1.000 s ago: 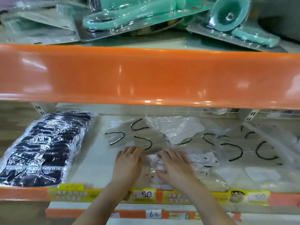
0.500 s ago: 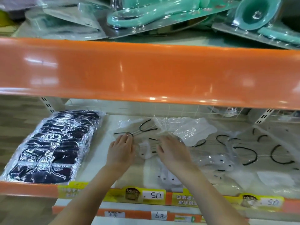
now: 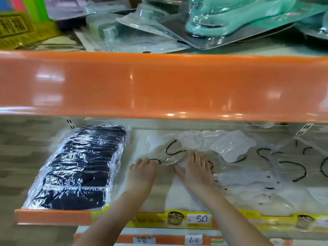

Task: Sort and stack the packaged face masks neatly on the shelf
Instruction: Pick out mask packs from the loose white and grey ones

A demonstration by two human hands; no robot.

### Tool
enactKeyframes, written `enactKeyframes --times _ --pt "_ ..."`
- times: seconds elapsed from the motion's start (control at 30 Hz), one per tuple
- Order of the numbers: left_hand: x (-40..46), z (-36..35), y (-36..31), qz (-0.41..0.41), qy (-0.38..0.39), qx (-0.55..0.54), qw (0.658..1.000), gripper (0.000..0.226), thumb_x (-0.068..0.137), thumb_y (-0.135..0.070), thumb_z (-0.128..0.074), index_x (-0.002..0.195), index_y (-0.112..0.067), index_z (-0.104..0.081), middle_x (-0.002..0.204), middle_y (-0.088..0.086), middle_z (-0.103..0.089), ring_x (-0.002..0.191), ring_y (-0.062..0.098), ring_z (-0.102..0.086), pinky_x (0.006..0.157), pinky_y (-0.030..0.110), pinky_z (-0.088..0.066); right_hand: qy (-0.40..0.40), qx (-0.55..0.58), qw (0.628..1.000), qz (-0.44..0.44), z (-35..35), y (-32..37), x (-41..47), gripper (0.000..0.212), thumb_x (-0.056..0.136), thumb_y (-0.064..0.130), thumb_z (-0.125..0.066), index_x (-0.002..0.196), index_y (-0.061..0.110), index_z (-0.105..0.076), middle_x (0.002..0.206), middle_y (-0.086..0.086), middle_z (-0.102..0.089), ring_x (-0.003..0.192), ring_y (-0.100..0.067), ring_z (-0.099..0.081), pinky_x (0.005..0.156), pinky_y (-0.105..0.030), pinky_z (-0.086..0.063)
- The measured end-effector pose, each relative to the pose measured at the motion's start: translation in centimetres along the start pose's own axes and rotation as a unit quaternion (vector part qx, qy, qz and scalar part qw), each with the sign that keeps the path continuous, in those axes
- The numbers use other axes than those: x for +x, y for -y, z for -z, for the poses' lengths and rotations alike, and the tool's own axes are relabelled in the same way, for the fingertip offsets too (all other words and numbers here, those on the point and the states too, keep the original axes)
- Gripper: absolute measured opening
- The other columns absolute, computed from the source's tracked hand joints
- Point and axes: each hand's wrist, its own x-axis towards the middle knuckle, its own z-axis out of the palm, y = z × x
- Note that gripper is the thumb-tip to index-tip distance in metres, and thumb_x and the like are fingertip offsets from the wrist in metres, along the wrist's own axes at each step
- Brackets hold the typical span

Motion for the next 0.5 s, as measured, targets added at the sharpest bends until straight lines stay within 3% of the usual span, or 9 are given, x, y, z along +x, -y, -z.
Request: enactKeyframes --times 0.03,0.1,0.23,0.3,0.4,0.5 --pt "0.3 0.1 0.2 0.023 -0.008 -0.005 1.000 0.017 0.095 -0.021 -0.051 0.112 -0.020 -0.056 0.110 -0.001 -0.060 0.109 0.022 -0.054 0.070 0.034 -0.041 -0.001 -0.006 1.000 -0.003 0.1 -0.4 0.0 0.078 0.096 0.059 -0.032 0.152 0.010 -0.008 0.160 -0.009 -0.009 0.146 -0.024 -0.009 0.117 -0.037 -0.005" --pt "0.7 0.1 0.8 0.055 -0.026 -0.051 0.997 0.018 0.100 -0.020 -0.036 0.113 -0.018 -0.049 0.112 0.000 -0.058 0.106 0.022 -0.054 0.066 0.031 -0.035 0.006 -0.011 1.000 -0.013 0.5 -1.1 0.0 0.072 0.096 0.057 -0.032 0.150 0.012 -0.016 0.159 -0.009 -0.013 0.145 -0.024 -0.013 0.116 -0.038 -0.010" --pt "1.1 0.3 2.4 0.089 -0.058 -0.153 0.982 0.017 0.100 -0.022 -0.035 0.107 -0.013 -0.048 0.099 0.006 -0.061 0.088 0.030 -0.060 0.062 0.032 -0.037 0.033 -0.036 0.998 -0.035 1.8 -1.7 0.1 0.063 0.095 0.053 -0.039 0.142 0.012 -0.030 0.149 -0.009 -0.030 0.136 -0.027 -0.030 0.108 -0.039 -0.027" --pt "1.2 0.4 2.7 0.091 -0.070 -0.183 0.976 0.017 0.099 -0.018 -0.037 0.108 -0.010 -0.049 0.096 0.010 -0.062 0.085 0.032 -0.060 0.060 0.034 -0.037 0.016 -0.014 0.999 -0.031 2.4 -0.9 0.3 0.052 0.095 0.042 -0.043 0.135 0.010 -0.038 0.140 -0.009 -0.038 0.130 -0.028 -0.036 0.101 -0.037 -0.034" --pt "1.5 0.7 2.9 0.089 -0.083 -0.221 0.968 0.014 0.098 -0.013 -0.038 0.104 -0.009 -0.049 0.089 0.013 -0.060 0.084 0.034 -0.060 0.059 0.034 -0.031 -0.058 0.053 0.995 0.055 2.6 1.6 1.0 0.040 0.097 0.028 -0.043 0.133 0.010 -0.045 0.139 -0.007 -0.042 0.128 -0.025 -0.039 0.097 -0.036 -0.039" --pt "1.6 0.9 3.0 0.094 -0.095 -0.244 0.960 0.008 0.098 -0.012 -0.038 0.095 -0.012 -0.046 0.078 0.006 -0.050 0.081 0.034 -0.058 0.058 0.034 -0.028 -0.029 0.055 0.986 0.156 1.4 4.5 2.8 0.047 0.099 0.027 -0.043 0.143 0.010 -0.037 0.153 -0.006 -0.030 0.139 -0.023 -0.027 0.112 -0.034 -0.024"
